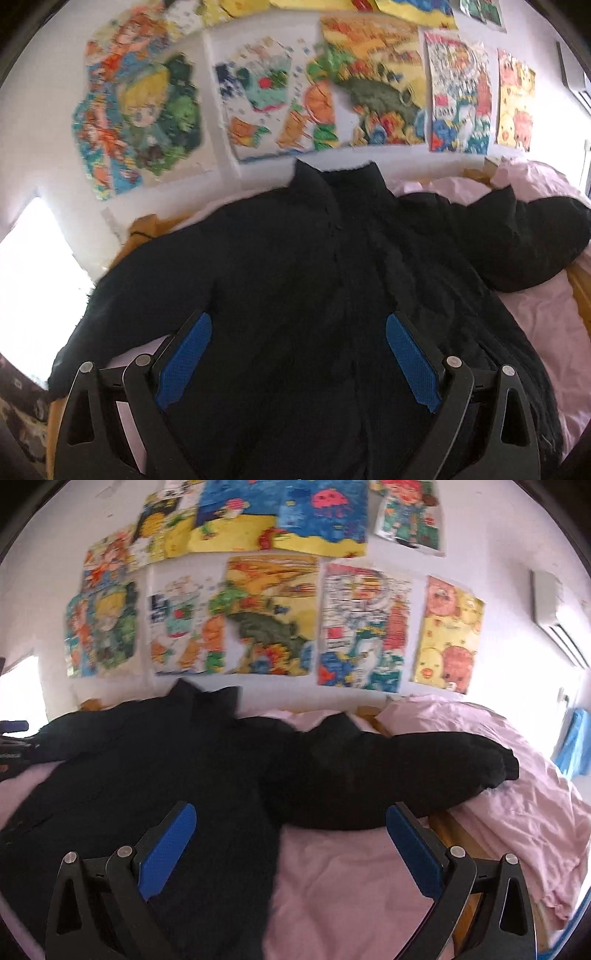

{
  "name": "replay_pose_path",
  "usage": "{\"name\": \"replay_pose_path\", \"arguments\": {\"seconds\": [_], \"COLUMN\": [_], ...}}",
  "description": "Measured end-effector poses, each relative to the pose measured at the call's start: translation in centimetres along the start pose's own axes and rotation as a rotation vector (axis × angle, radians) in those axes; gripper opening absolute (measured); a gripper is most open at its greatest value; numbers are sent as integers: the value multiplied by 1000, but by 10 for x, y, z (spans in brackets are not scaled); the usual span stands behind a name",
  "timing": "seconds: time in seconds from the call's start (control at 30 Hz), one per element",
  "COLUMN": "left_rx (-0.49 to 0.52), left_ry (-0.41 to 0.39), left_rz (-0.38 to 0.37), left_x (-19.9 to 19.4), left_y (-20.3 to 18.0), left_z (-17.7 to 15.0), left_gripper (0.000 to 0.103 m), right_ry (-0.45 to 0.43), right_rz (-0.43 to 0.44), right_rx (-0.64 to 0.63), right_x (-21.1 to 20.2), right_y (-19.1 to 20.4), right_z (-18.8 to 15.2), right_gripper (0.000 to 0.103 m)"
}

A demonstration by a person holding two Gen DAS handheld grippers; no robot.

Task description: Fold large clothes

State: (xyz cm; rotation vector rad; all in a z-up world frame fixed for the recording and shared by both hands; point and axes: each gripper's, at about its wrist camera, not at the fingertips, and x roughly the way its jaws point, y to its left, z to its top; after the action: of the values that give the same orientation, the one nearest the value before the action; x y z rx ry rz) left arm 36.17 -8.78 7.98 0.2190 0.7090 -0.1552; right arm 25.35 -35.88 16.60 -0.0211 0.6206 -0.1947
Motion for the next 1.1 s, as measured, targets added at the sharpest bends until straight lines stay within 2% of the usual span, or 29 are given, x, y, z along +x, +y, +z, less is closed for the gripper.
{"name": "replay_pose_path", "arguments": {"seconds": [0.13,0.27,0.4,0.63,0.73,0.8,0.87,0.9,0.93,0.97,1.07,1.1], "left_rx": [27,31,28,34,6,-18,-48,-64,-80,-95,-128,-133], "left_ry": [40,71,103,98,113,136,166,180,188,185,152,143], "left_rz": [-54,-100,-145,-99,-92,-99,-118,-135,-159,-179,-231,-247], "left_x": [49,77,97,123,136,144,151,153,153,151,140,136], "left_y": [-21,-35,-45,-57,-56,-54,-51,-47,-44,-41,-28,-25], "left_z": [1,1,7,13,14,14,14,14,16,18,29,33], "left_gripper": [93,93,93,93,93,93,93,93,93,93,93,93], "right_ry": [20,-2,3,0,-4,-17,-47,-76,-102,-131,-232,-275], "right_rz": [-85,-191,-246,-343,-340,-346,-357,-345,-339,-331,-294,-270], "right_rx": [70,169,379,585,644,668,690,695,685,665,559,488], "right_x": [31,50,75,103,114,120,121,119,116,112,96,89], "right_y": [-49,-105,-166,-217,-229,-233,-234,-232,-228,-223,-195,-175], "right_z": [-1,10,12,2,-1,-2,-3,-2,0,4,19,29], "right_gripper": [103,103,103,102,84,65,36,30,18,12,9,9]}}
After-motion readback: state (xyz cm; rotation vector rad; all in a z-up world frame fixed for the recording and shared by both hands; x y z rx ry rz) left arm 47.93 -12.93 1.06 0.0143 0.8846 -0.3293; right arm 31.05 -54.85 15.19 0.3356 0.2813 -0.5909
